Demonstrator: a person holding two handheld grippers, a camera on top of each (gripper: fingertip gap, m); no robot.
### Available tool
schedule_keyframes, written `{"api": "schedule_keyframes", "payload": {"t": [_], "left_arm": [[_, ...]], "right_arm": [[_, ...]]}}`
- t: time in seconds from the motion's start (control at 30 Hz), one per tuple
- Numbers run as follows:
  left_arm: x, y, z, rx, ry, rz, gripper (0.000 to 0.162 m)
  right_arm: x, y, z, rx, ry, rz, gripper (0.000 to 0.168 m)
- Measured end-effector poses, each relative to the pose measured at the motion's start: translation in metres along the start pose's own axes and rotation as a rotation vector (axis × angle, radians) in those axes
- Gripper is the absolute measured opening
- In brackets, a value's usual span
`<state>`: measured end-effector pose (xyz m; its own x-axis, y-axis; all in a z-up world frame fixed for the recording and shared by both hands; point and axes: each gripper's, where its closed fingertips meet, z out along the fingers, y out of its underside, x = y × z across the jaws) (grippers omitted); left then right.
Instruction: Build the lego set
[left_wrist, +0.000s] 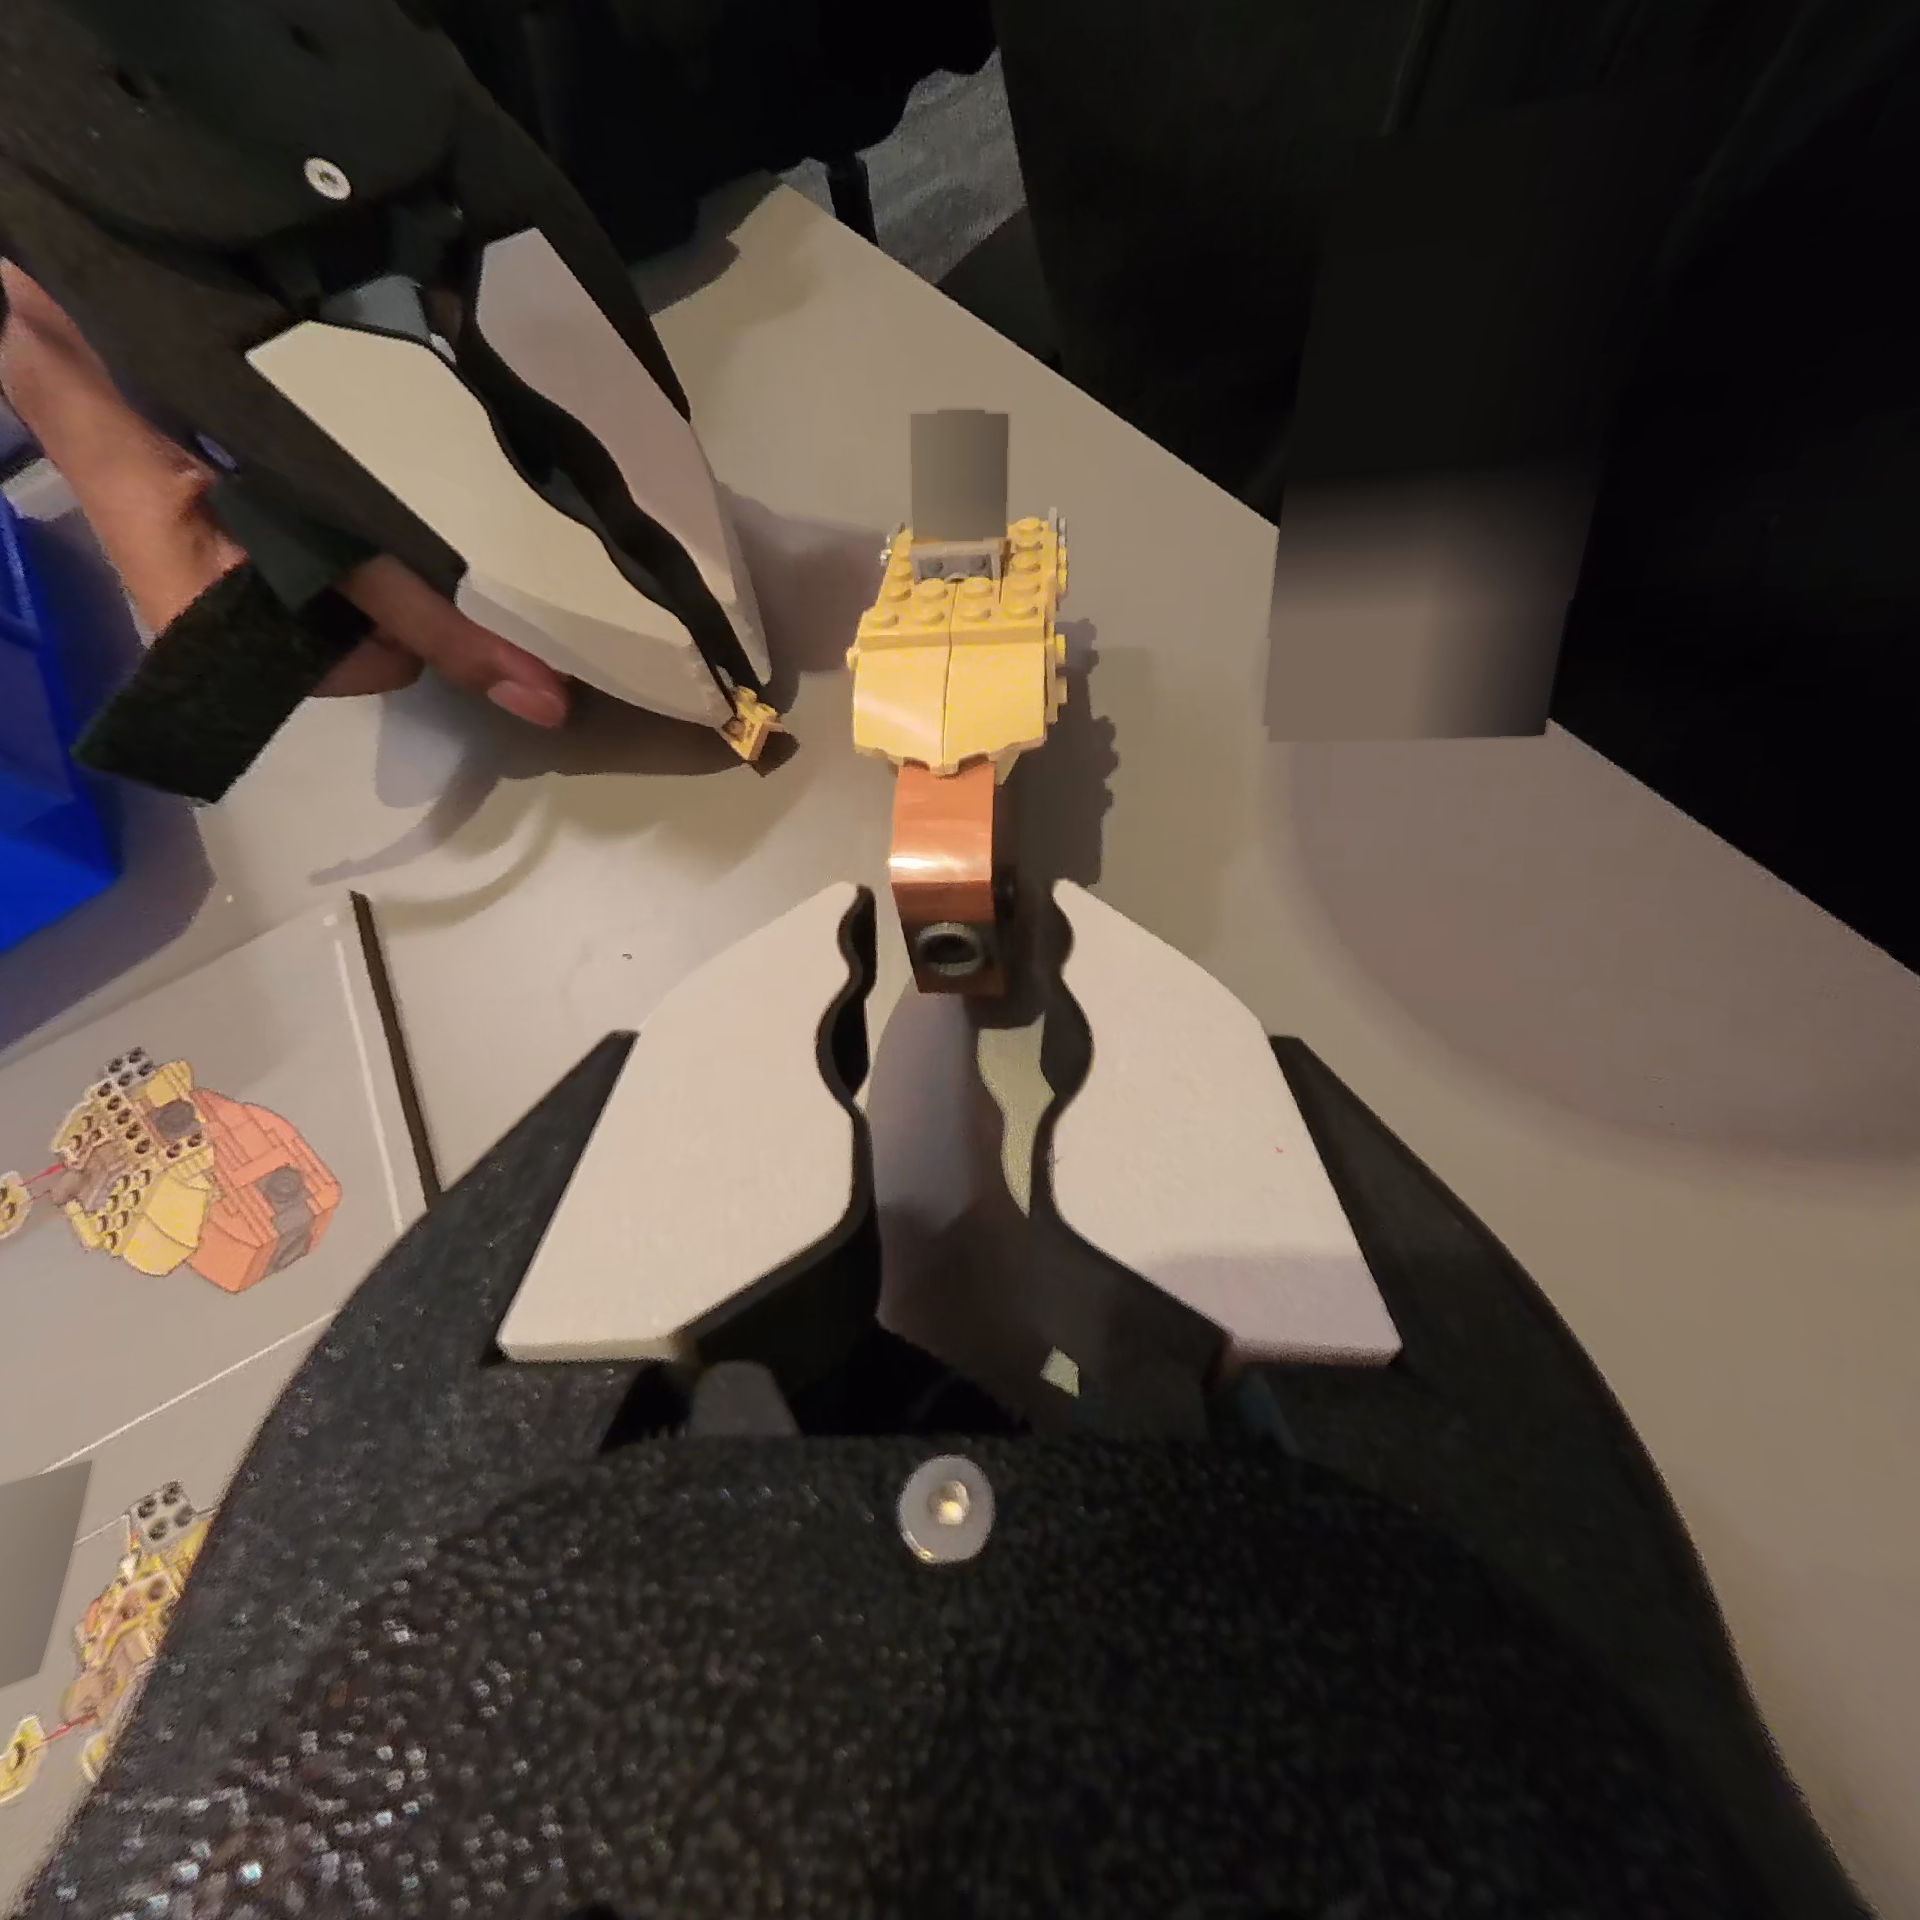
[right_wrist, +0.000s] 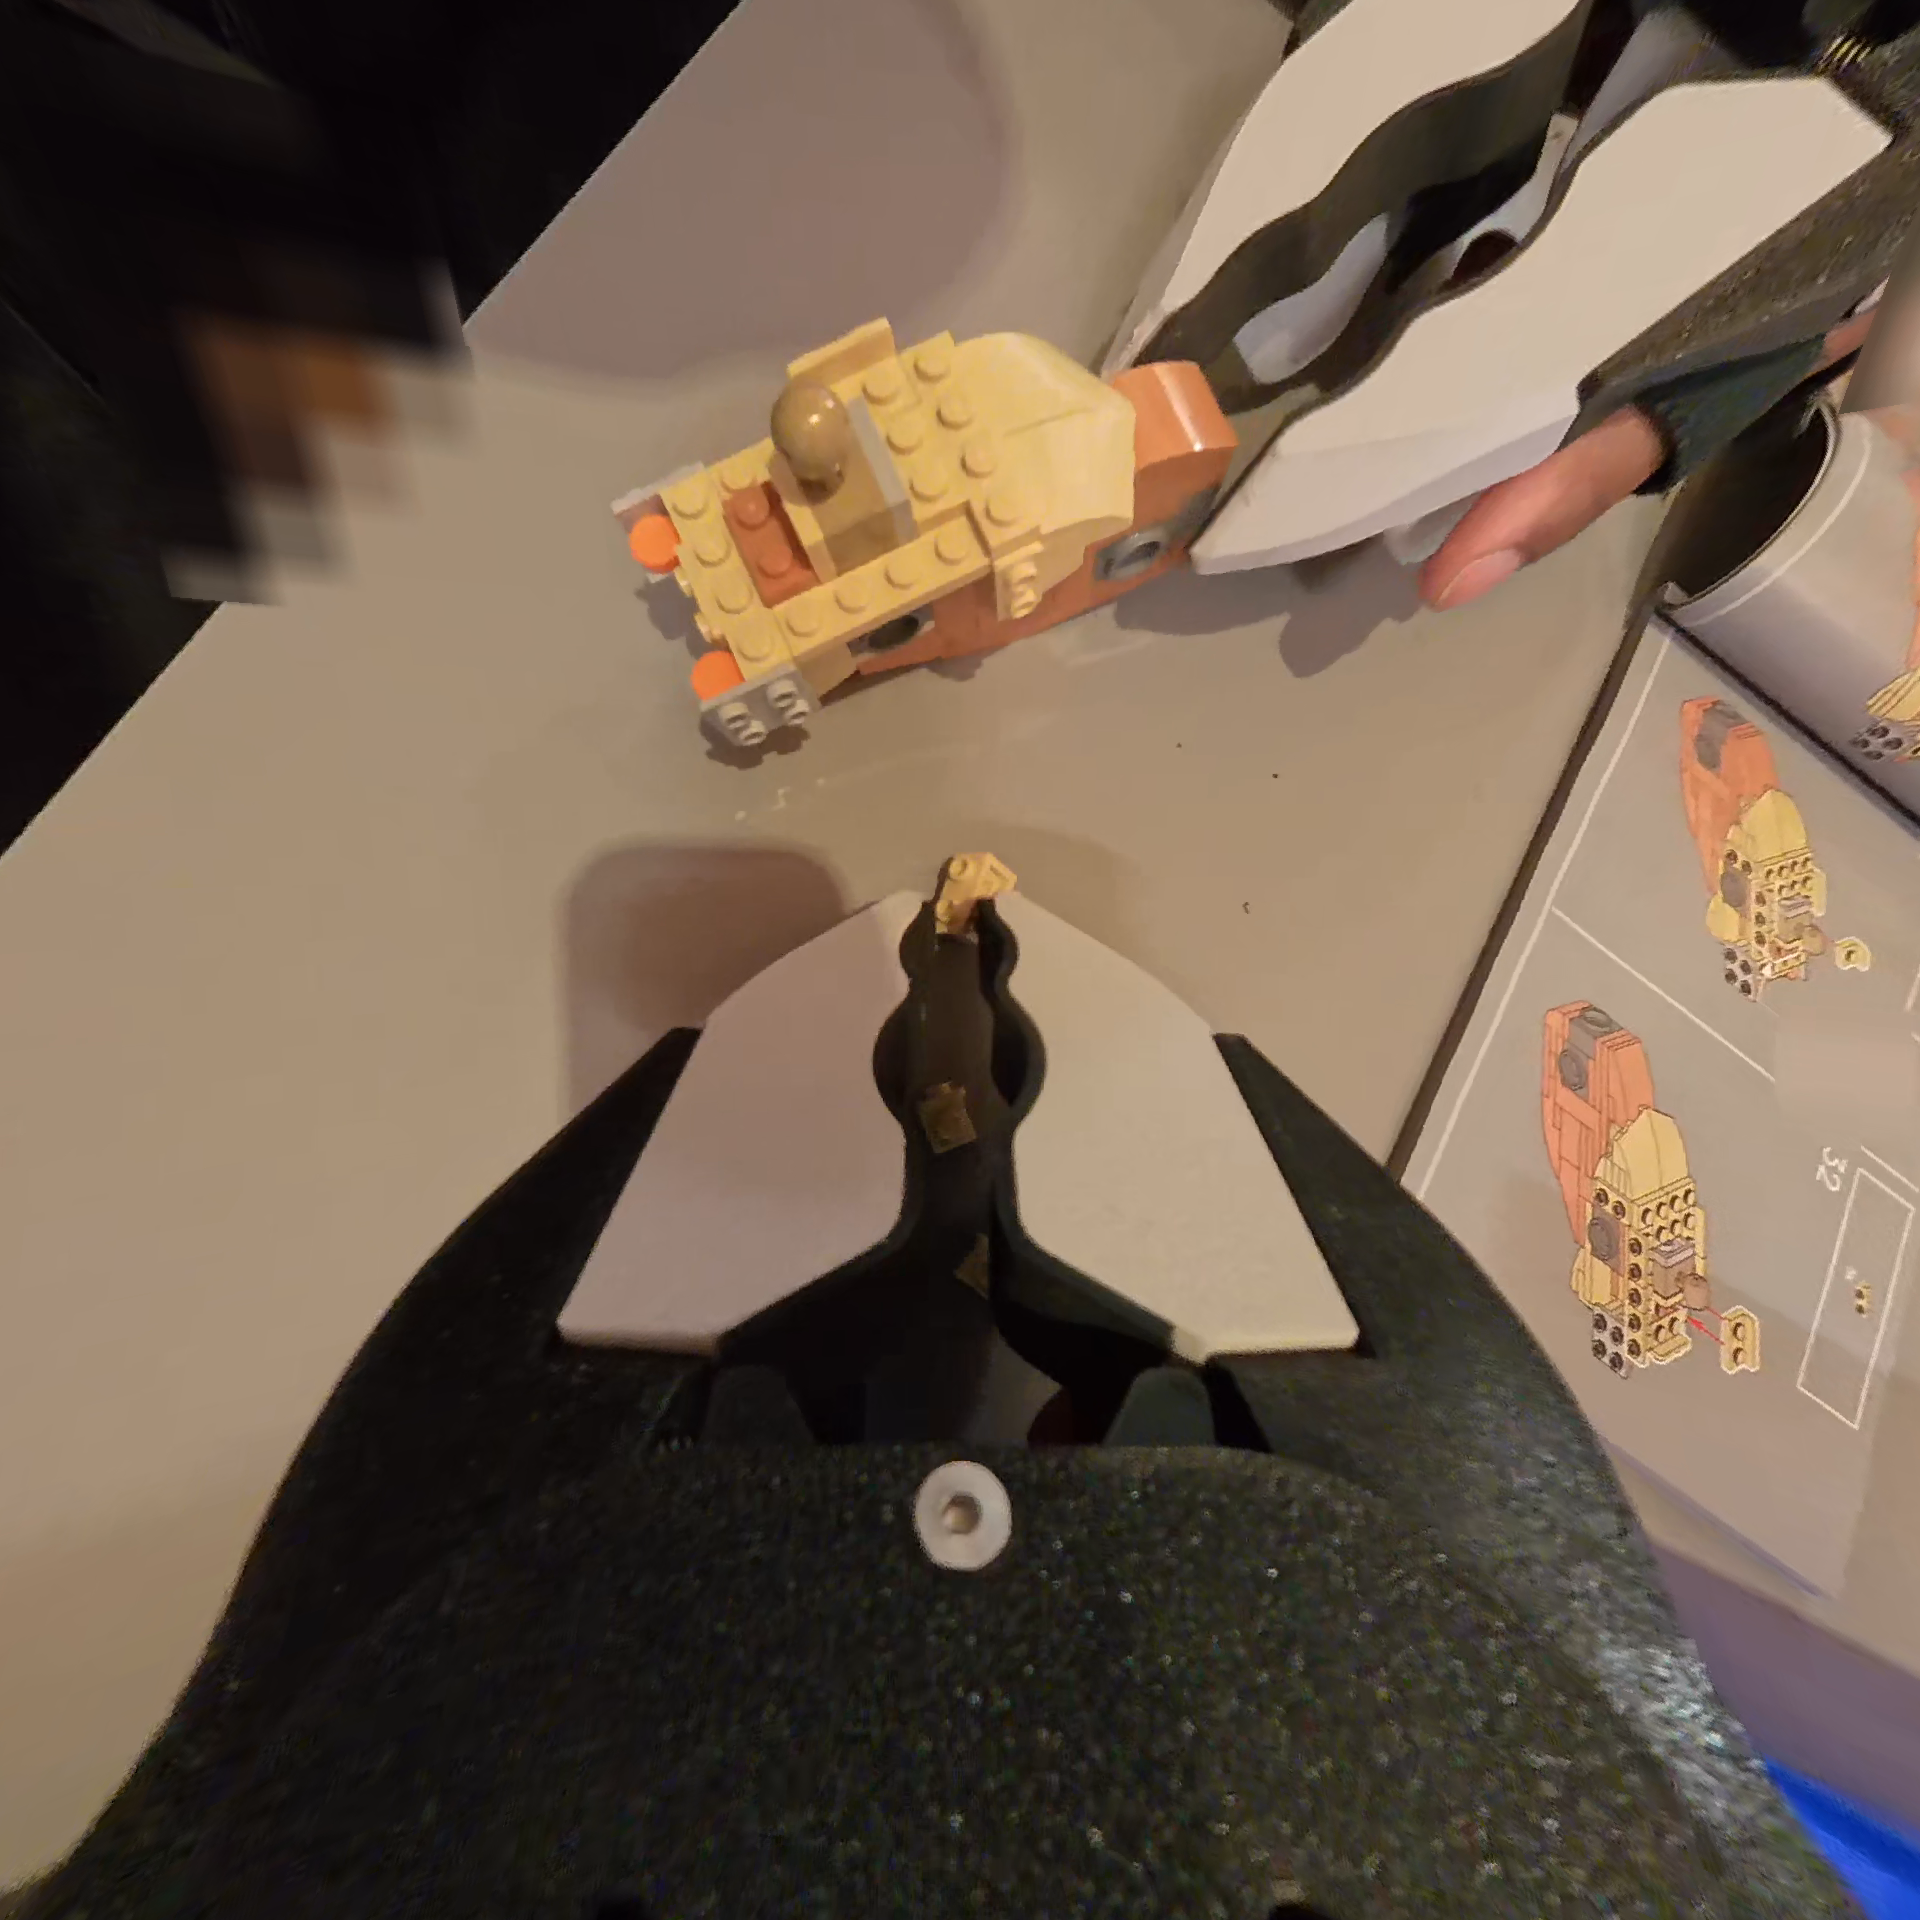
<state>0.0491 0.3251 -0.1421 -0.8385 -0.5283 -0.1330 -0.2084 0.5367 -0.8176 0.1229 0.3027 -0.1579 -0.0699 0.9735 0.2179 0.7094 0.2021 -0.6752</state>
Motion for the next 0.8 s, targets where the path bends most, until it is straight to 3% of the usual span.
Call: {"api": "schedule_keyframes", "payload": {"t": [0.23,0.4,0.57,0.8], "left_arm": [[-0.008,-0.009,-0.012,0.048,-0.064,0.006,0.03],[-0.032,-0.043,-0.025,0.21,-0.232,0.045,0.031],[-0.044,-0.063,-0.024,0.265,-0.322,0.04,0.03],[-0.054,-0.084,-0.014,0.333,-0.411,0.048,0.03]], "right_arm": [[0.009,-0.013,-0.006,0.084,0.046,0.004,0.007],[0.02,-0.047,-0.027,0.338,0.067,0.071,0.007],[0.03,-0.072,-0.045,0.572,0.105,0.109,0.007],[0.036,-0.092,-0.067,0.857,-0.067,0.35,0.007]]}}
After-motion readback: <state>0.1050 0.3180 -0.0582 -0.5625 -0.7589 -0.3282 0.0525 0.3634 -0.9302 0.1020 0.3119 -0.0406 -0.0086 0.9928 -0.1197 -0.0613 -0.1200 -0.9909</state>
